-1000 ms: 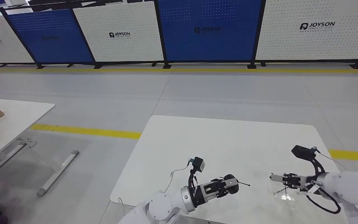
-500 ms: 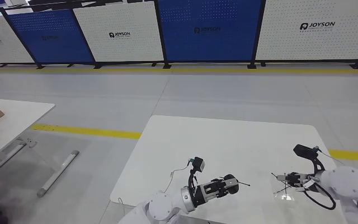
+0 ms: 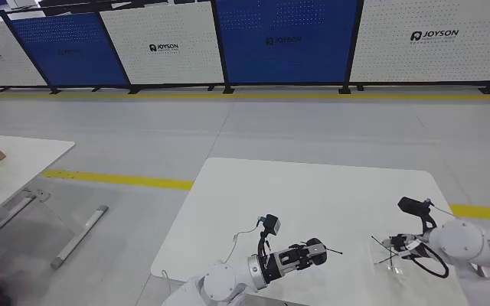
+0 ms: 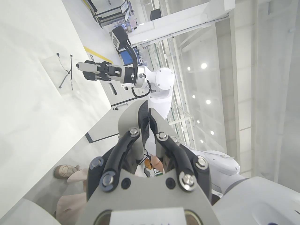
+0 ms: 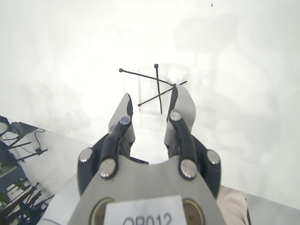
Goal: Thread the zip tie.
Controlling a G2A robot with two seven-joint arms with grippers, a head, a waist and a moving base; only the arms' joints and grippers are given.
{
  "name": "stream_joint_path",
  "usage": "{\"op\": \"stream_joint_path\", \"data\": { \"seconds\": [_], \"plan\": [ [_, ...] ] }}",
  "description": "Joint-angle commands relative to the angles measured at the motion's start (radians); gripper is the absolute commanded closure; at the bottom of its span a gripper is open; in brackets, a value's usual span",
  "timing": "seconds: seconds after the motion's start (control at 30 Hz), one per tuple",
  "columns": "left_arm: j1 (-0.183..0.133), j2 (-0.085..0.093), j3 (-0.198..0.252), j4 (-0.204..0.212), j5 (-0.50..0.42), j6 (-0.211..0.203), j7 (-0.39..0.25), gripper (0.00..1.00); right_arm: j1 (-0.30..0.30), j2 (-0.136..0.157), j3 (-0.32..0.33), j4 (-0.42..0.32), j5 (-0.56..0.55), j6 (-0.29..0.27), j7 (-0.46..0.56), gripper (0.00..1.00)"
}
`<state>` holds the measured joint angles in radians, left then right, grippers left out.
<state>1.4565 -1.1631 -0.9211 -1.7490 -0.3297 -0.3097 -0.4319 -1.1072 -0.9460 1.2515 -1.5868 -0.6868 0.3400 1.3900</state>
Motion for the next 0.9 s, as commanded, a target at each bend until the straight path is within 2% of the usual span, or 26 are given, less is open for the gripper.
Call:
{"op": "stream_joint_path", "data": {
  "seconds": [0.0, 0.33, 0.87],
  "plan": [
    [0.000, 0.000, 0.000, 0.000, 0.000, 0.000, 0.000, 1.00, 0.012, -0.004, -0.014, 0.016, -0.008, 0.000, 0.000, 0.71],
    [0.000, 0.000, 0.000, 0.000, 0.000, 0.000, 0.000, 1.00, 0.040, -0.021, -0.061, 0.071, -0.039, 0.000, 0.000, 0.75],
    [0.000, 0.000, 0.000, 0.000, 0.000, 0.000, 0.000, 1.00, 0.026, -0.040, -0.051, 0.083, -0.089, 0.000, 0.000, 0.78]
  ]
}}
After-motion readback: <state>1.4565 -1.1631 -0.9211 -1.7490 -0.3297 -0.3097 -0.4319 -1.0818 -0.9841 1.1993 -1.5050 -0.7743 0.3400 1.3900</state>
